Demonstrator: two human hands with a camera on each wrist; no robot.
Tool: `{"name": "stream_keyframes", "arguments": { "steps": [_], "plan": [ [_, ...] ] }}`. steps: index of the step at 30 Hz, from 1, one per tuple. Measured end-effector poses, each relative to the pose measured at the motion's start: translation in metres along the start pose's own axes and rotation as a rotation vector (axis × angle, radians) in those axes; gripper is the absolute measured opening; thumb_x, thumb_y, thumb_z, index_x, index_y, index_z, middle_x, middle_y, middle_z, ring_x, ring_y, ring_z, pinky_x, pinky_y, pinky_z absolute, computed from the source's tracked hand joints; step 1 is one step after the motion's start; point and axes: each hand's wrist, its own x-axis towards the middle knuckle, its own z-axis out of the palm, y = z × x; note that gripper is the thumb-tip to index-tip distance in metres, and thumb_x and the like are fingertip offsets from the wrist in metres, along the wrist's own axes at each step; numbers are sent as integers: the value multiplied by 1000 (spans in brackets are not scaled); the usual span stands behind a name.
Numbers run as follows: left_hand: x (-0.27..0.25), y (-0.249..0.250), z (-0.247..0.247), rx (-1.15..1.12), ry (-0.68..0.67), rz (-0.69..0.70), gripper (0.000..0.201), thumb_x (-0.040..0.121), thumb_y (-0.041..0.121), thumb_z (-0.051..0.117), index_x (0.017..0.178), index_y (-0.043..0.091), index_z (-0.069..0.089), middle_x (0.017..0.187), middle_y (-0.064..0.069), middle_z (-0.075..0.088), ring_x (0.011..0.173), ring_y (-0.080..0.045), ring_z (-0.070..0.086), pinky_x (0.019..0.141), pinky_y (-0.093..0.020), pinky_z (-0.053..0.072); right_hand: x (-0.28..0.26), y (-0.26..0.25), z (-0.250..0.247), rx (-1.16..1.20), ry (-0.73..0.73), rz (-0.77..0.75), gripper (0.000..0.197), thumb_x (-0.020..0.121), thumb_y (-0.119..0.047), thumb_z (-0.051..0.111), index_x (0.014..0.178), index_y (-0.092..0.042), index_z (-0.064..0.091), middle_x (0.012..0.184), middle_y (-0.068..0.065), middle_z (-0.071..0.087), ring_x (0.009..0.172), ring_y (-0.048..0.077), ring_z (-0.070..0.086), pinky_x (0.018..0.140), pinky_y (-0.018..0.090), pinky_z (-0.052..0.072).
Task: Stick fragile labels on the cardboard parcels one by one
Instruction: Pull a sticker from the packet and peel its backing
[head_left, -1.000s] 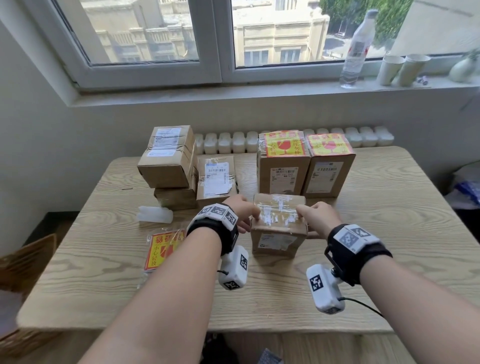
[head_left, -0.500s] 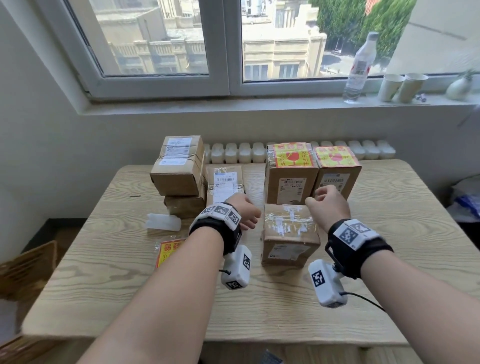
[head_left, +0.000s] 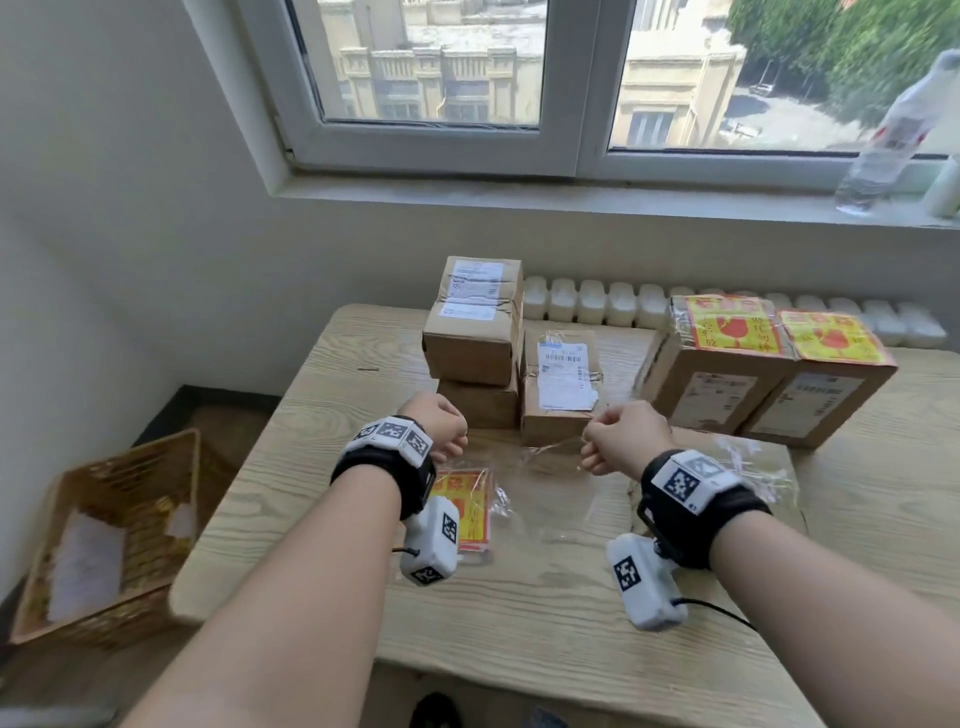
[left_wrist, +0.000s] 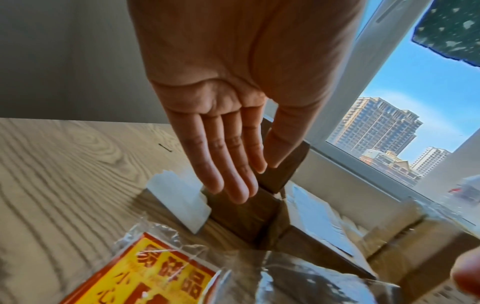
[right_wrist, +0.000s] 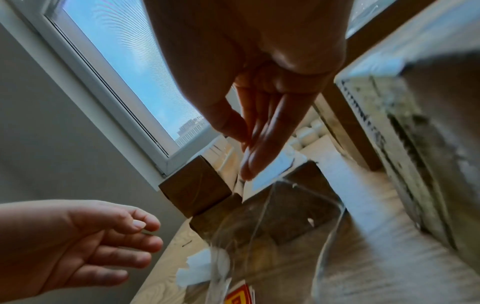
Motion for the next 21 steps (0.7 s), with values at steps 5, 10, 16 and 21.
{"name": "stream_keyframes", "arguments": {
  "steps": [5, 10, 16, 21],
  "plan": [
    [29, -33, -14, 37, 34, -5, 21, 87, -1, 54, 69, 11, 56, 75, -11, 66, 65, -23, 62, 67, -31, 52, 17, 13, 40, -59, -166, 98, 16, 91, 4, 50, 79, -2, 60, 63, 13, 62, 47, 20, 61, 49, 25, 54],
    [59, -66, -17, 161, 25, -54, 9, 80, 12, 62, 73, 17, 61, 99, -13, 72, 95, -29, 68, 83, -37, 56, 29, 23, 81, -51, -277, 195, 33, 89, 15, 30, 66, 1, 50, 55, 12, 49, 42, 21, 49, 43, 27, 43],
    [86, -92, -19, 240, 13, -64, 19, 84, 22, 65, 102, 16, 65, 107, -7, 66, 102, -26, 63, 87, -33, 53, 41, 35, 108, -274, -300, 156, 19, 80, 2, 57, 81, -10, 71, 73, 6, 68, 70, 23, 66, 74, 35, 59],
    [103, -104, -17, 297, 6, -79, 39, 84, 20, 63, 122, 14, 59, 127, -6, 60, 115, -24, 58, 94, -29, 46, 46, 34, 126, -447, -315, 110, 32, 84, -1, 50, 96, -17, 74, 95, 1, 68, 77, 15, 60, 68, 22, 49]
  ]
}}
